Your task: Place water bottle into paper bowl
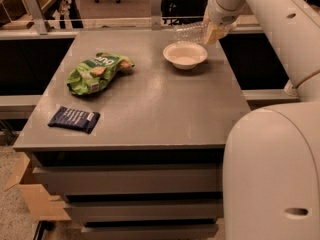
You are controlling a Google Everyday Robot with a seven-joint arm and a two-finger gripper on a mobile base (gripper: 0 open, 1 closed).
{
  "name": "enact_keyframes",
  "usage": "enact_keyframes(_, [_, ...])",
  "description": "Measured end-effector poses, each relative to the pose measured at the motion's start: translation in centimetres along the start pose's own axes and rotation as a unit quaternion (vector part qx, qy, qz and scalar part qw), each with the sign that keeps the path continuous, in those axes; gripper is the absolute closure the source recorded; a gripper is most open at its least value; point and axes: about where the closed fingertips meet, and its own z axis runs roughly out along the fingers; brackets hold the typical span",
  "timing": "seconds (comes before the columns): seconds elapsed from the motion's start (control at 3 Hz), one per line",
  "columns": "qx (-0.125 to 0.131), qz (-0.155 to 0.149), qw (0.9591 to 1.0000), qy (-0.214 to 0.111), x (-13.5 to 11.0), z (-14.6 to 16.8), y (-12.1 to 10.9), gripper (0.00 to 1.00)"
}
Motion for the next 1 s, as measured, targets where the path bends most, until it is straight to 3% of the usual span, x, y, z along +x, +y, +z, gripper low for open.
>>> enact_keyframes(1.0, [0.000, -0.011, 0.9995, -0.031, -2.6, 2.0, -1.1, 1.00])
